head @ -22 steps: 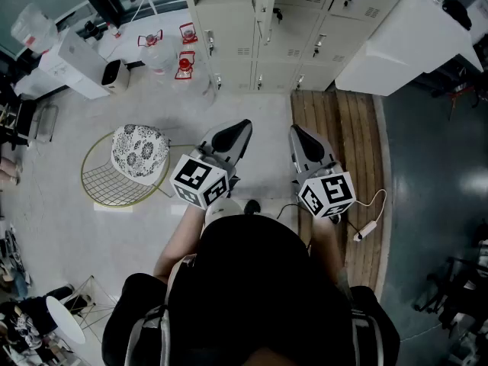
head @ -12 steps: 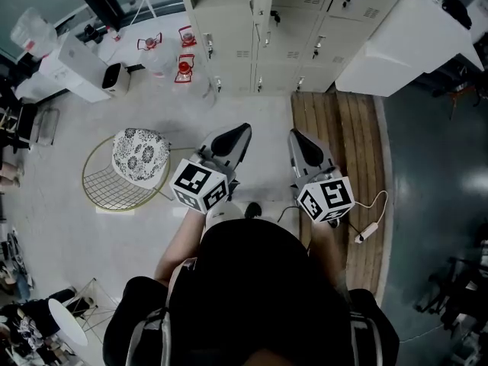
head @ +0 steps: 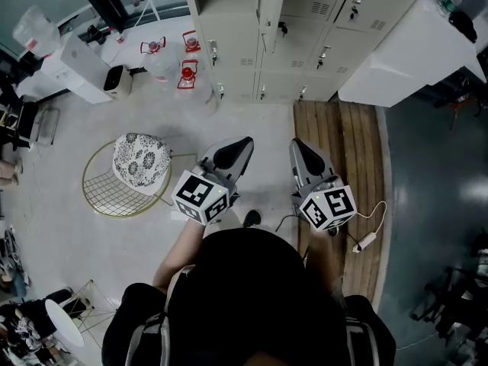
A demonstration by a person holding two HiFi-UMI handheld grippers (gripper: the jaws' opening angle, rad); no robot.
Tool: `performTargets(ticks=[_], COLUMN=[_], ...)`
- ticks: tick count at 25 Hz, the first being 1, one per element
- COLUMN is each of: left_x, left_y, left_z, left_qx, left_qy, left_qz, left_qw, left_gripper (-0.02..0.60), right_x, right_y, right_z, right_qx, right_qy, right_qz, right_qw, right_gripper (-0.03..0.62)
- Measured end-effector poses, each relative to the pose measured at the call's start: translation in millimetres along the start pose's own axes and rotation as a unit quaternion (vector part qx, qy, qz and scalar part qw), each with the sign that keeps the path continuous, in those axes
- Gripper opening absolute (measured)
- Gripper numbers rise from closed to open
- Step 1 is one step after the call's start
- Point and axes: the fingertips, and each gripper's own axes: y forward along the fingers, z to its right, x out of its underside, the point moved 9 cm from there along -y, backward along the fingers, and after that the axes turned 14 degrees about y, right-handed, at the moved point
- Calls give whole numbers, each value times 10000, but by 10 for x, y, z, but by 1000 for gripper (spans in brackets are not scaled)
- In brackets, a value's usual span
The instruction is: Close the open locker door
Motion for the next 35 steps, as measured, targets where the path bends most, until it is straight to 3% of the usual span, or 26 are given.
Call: performTargets(ticks=[16,28,35], left_x=[-122,-63,-58], left_y=[426,661,813], left_z=[-1390,-2398,-2688], left_qx=[309,782,975], left_qy=[26,5,-30], left_qz=[167,126,71], left_qw=[9994,9969,9952], left_gripper=[18,18,18], right_x=[-328,-493,-584], right_y=[1314,2179,2348], right_z=[16,120,192], right_qx=[305,1098,1380], right_qy=[-214,-367,-359], right_qz=[41,342,429], right_qw=[9993,9927,9889], right_gripper=[5,5,6])
